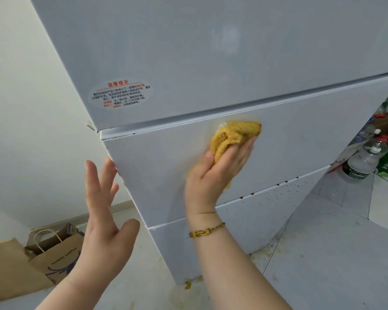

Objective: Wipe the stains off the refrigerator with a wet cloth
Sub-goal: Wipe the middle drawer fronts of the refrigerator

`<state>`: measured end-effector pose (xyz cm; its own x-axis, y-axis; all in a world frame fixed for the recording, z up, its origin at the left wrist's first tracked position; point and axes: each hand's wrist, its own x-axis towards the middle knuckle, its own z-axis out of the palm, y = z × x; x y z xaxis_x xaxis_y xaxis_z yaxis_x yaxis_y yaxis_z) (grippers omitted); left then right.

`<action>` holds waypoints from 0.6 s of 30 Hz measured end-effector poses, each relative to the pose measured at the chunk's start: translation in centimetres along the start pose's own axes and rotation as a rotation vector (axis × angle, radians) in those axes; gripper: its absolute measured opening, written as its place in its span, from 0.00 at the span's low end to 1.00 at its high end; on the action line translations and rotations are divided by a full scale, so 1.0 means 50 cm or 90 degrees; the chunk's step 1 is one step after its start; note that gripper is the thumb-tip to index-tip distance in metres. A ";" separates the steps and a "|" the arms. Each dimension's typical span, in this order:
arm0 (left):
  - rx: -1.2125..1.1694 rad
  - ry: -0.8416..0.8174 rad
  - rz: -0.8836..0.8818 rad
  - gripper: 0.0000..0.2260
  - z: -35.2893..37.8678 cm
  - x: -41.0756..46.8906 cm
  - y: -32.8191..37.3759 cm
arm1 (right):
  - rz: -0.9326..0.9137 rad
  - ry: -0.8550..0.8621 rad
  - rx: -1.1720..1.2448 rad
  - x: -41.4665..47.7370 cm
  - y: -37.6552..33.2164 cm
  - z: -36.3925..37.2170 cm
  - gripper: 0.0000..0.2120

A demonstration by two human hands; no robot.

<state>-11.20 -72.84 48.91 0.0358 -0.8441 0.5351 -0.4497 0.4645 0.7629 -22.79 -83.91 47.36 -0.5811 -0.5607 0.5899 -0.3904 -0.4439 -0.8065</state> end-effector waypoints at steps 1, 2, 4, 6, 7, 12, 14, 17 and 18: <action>-0.031 0.002 -0.011 0.40 -0.004 0.002 0.002 | 0.009 -0.003 0.004 -0.011 -0.017 0.010 0.22; -0.062 0.007 -0.020 0.39 -0.007 0.004 0.007 | -0.020 -0.027 -0.003 -0.030 -0.031 0.018 0.23; -0.109 0.031 -0.036 0.40 -0.006 0.009 0.011 | -0.146 -0.115 -0.043 -0.084 -0.055 0.029 0.23; -0.143 0.067 -0.067 0.43 0.000 0.010 0.011 | -0.299 -0.187 -0.098 -0.130 -0.065 0.032 0.21; -0.160 0.082 -0.081 0.44 0.003 0.010 0.010 | -0.356 -0.208 -0.117 -0.138 -0.062 0.032 0.20; -0.200 0.084 -0.098 0.36 0.006 0.004 0.015 | -0.514 -0.266 -0.105 -0.055 -0.033 -0.011 0.17; -0.197 0.081 -0.109 0.36 0.006 0.000 0.017 | -0.436 -0.222 -0.082 -0.015 -0.048 -0.013 0.18; -0.213 0.090 -0.128 0.37 0.003 0.002 0.018 | -0.307 -0.168 -0.047 -0.006 -0.099 0.008 0.19; -0.216 0.094 -0.134 0.36 0.000 0.002 0.021 | -0.340 -0.172 -0.057 -0.019 -0.103 0.015 0.18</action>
<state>-11.67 -72.46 49.77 0.2344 -0.8939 0.3822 -0.1012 0.3685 0.9241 -19.68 -81.59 50.98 -0.0914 -0.4391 0.8938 -0.6436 -0.6589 -0.3895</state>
